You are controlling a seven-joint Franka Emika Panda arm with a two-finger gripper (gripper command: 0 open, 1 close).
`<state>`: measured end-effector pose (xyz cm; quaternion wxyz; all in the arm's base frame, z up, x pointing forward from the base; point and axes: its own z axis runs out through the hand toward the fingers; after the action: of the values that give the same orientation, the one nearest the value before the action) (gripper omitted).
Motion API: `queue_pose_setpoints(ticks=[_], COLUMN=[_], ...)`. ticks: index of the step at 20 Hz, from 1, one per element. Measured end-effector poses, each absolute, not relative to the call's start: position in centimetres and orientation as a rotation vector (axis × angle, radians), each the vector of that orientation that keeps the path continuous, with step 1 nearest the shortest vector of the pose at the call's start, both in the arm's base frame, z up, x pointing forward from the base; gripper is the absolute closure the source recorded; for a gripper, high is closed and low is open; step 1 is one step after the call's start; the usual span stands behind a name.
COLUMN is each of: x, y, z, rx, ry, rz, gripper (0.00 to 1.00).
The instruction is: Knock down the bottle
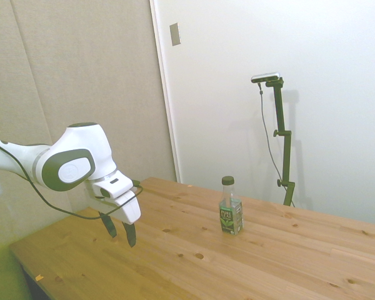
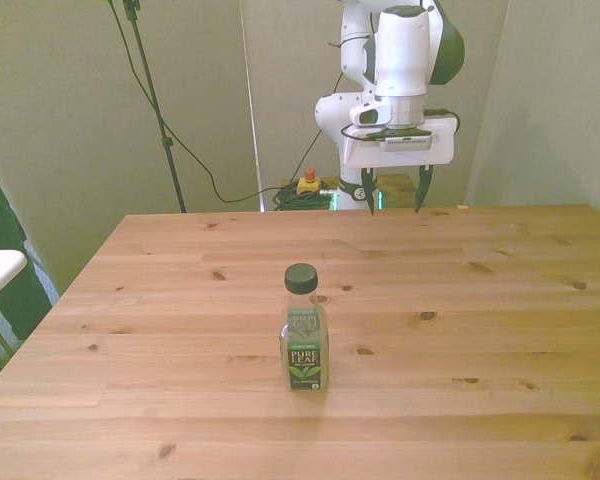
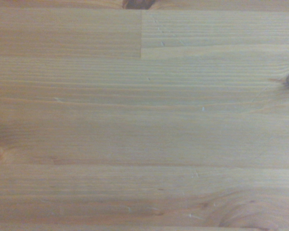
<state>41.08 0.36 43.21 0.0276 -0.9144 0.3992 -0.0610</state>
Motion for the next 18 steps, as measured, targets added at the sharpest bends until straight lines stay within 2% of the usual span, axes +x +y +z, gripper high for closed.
queue_pose_setpoints(ticks=[6,10,15,17,18], x=[40.8,41.7,44.8,48.0,48.1], y=[-1.7,-6.3,-12.3,-14.1,-14.0], z=[42.8,44.4,47.1,47.3,47.4], rx=[-2.848,-2.796,-2.701,-2.686,-2.687], ry=[1.271,1.359,1.477,1.502,1.502], rz=[-0.18,-0.246,-0.332,-0.353,-0.361], gripper=[0.0,0.0,0.0,0.0,0.0])
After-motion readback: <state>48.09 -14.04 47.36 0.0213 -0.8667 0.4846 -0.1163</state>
